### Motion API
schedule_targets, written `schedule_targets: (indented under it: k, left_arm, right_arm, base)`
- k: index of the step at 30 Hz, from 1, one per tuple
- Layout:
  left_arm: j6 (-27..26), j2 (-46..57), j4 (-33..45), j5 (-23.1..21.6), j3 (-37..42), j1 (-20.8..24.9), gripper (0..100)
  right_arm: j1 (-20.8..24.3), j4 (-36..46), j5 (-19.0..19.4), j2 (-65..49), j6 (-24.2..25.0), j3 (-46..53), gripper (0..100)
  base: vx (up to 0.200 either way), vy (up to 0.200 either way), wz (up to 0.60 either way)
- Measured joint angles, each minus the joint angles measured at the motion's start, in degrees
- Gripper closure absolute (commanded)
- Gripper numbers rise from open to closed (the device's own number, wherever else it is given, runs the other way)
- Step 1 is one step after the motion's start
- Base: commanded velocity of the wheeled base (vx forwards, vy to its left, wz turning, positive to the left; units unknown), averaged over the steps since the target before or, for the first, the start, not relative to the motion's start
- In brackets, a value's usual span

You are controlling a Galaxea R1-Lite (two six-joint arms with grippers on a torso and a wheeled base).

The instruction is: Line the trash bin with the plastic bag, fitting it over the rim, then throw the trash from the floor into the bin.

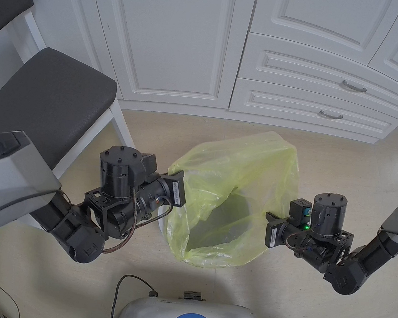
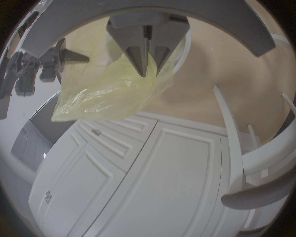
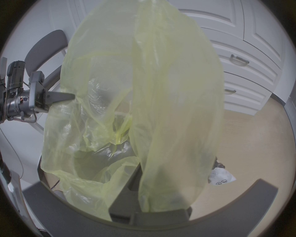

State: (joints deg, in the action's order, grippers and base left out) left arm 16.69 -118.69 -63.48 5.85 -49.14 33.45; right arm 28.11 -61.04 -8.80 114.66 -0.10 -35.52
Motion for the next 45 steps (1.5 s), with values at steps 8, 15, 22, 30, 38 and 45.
schedule_targets:
  k: [8, 15, 22, 30, 38, 45]
  left_arm:
    - [-1.87, 2.97, 12.63, -0.57, 0.79, -1.67, 100]
    - [-2.24, 7.00, 20.54, -0.79, -0.13, -4.07, 100]
    - [-2.29, 9.31, 25.73, -0.84, -1.13, -5.14, 100]
    - [-2.11, 6.89, 29.82, -0.73, -3.80, -5.28, 100]
    - [0.02, -0.46, 29.62, 0.66, -8.44, -4.99, 100]
    - [0.82, -1.93, 29.49, 3.32, -10.39, -6.22, 100]
  right_arm:
    - [0.69, 2.68, 4.46, 1.60, 3.10, -0.48, 100]
    - [1.51, 11.31, 6.18, 0.61, 7.68, -2.65, 100]
    - [1.65, 30.94, 7.58, -1.90, 11.73, -8.37, 100]
    - [1.60, 36.39, 7.77, -1.85, 15.09, -14.92, 100]
    - [1.54, 36.39, 5.88, 1.62, 15.34, -17.51, 100]
    - [1.13, 36.39, 1.66, 2.73, 14.70, -18.08, 100]
  base:
    - [0.000, 0.000, 0.00]
    - [0.000, 0.000, 0.00]
    - [0.000, 0.000, 0.00]
    - [0.000, 0.000, 0.00]
    - [0.000, 0.000, 0.00]
    - [0.000, 0.000, 0.00]
